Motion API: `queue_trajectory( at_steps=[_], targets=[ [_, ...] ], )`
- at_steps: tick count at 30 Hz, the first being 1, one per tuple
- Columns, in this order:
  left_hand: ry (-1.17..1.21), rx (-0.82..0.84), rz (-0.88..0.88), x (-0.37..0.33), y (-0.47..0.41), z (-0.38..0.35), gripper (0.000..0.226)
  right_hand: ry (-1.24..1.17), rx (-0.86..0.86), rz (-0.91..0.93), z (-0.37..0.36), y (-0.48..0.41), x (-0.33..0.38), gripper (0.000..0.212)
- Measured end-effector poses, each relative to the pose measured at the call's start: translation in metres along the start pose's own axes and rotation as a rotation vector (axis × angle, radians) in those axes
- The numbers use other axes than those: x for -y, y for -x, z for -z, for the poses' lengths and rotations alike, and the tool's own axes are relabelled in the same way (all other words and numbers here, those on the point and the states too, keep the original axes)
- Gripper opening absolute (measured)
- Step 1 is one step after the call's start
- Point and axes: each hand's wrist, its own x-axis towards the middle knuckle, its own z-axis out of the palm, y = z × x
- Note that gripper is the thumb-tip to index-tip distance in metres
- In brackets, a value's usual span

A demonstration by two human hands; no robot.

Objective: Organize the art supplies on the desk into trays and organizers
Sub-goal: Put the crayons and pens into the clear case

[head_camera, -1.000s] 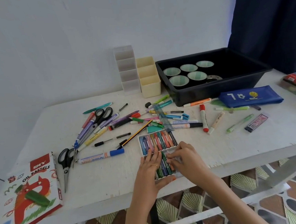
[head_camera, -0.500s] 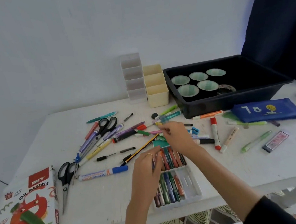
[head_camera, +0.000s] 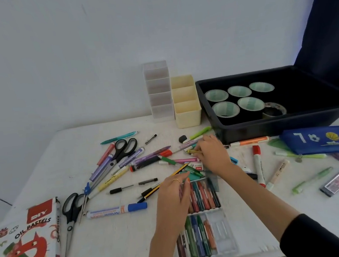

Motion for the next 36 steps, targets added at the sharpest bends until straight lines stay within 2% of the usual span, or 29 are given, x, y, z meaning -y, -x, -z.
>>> queue_trajectory(
  at_steps=[3, 7, 11, 13, 19, 21, 24, 28, 30, 36],
  targets=[
    [-0.035, 0.045, 0.028, 0.0, 0.004, -0.002, 0.031, -0.307, -0.099, -0.027, 0.0, 0.006, -0.003, 0.012],
    [-0.013, 0.047, 0.023, -0.001, 0.011, -0.005, 0.029, -0.604, -0.223, -0.065, 0.013, 0.022, 0.006, 0.009],
    [-0.033, 0.024, -0.007, -0.003, 0.021, -0.005, 0.028, -0.884, -0.245, -0.159, 0.03, 0.051, 0.018, 0.017],
    [-0.036, 0.022, -0.018, -0.005, 0.028, -0.003, 0.029, -0.935, -0.229, -0.188, 0.037, 0.071, 0.022, 0.018],
    [-0.068, 0.033, -0.034, -0.006, 0.054, -0.003, 0.031, -0.968, -0.157, -0.297, 0.04, 0.134, 0.026, 0.02],
    [-0.109, 0.045, -0.095, -0.003, 0.065, -0.005, 0.038, -0.967, -0.216, -0.317, 0.038, 0.155, 0.029, 0.022],
    [-0.211, 0.109, -0.161, -0.001, 0.078, -0.01, 0.061, -0.849, -0.311, -0.322, 0.032, 0.184, 0.035, 0.021],
    [-0.323, 0.104, -0.229, 0.007, 0.086, -0.018, 0.081, -0.618, -0.43, -0.211, 0.019, 0.209, 0.046, 0.02],
    [-0.276, 0.139, -0.201, 0.01, 0.089, -0.02, 0.082, -0.48, -0.445, -0.134, 0.008, 0.215, 0.05, 0.014],
    [-0.288, 0.123, -0.204, 0.011, 0.092, -0.021, 0.067, -0.301, -0.472, -0.199, -0.006, 0.223, 0.062, 0.008]
  ],
)
